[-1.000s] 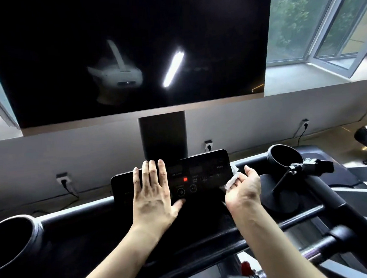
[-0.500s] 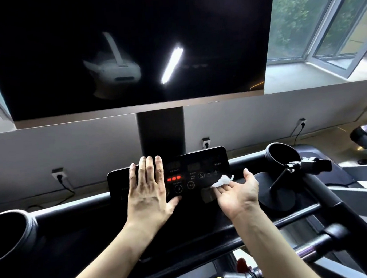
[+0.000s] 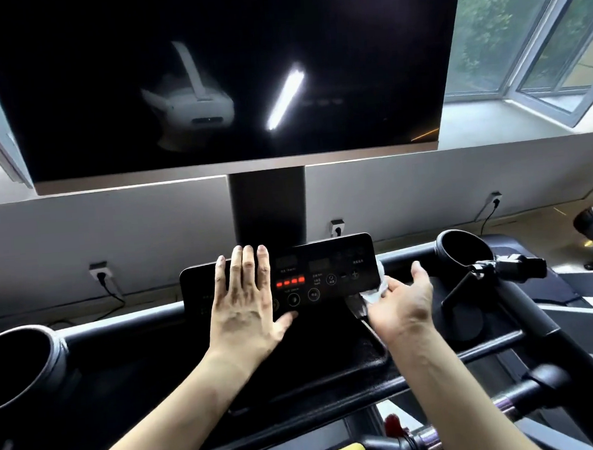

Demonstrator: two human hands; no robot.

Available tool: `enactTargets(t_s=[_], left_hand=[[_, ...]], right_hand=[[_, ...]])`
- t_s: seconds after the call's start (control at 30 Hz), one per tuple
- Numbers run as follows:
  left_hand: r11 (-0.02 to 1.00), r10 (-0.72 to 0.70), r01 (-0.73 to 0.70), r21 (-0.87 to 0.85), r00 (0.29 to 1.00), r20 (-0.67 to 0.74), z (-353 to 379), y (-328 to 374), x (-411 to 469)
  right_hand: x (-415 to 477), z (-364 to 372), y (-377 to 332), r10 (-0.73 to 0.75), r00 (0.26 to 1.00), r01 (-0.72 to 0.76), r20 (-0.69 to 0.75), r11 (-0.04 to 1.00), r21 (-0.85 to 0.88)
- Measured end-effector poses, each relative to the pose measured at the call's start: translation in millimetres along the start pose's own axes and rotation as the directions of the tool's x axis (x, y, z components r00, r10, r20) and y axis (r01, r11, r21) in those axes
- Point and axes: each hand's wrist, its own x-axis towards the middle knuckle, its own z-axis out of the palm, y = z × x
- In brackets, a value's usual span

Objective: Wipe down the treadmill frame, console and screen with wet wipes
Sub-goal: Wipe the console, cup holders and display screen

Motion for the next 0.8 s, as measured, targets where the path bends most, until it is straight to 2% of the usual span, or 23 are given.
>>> enactTargets(t_s=[0.1,0.23,0.33,0.4,0.47,0.6,0.67,0.8], left_hand=[[1.000,0.004,-0.004,-0.013,1.000,0.002,-1.0,0.1,-0.5],[0.999,0.033,-0.033,-0.008,0.999,0.016,-4.1,-6.0,0.4],[0.997,0.072,-0.071,-0.022,0.997,0.022,-6.8,-15.4,-0.7],[0.994,0.100,-0.099,-0.047,0.995,0.020,-8.1,-23.5,-1.6],[0.991,0.126,-0.125,-0.057,0.992,0.023,-10.9,-31.8,-3.3],[0.995,0.075,-0.076,-0.063,0.997,-0.008,-20.1,-53.3,-13.2],[0.998,0.029,-0.030,-0.060,0.999,-0.015,-23.8,-65.4,-18.8],[0.997,-0.041,0.042,-0.060,0.999,0.022,-25.4,-80.9,-25.8]], right_hand=[[-5.1,17.5,27.0,0.040,0.999,-0.039,-0.036,0.999,0.031],[-24.7,18.8,61.9,0.267,0.961,-0.267,0.075,0.964,-0.019],[-26.1,5.4,43.9,0.363,0.921,-0.361,0.138,0.932,-0.042],[-15.5,-2.6,21.6,0.325,0.939,-0.330,0.115,0.944,0.024],[-9.0,-7.6,5.4,0.223,0.973,-0.228,0.060,0.970,0.083],[-5.1,4.8,16.7,0.104,0.995,-0.103,-0.005,0.992,0.068],[-13.1,13.7,39.7,0.121,0.993,-0.121,-0.003,0.992,0.045],[-32.7,17.0,64.4,0.285,0.955,-0.286,0.086,0.958,0.004]])
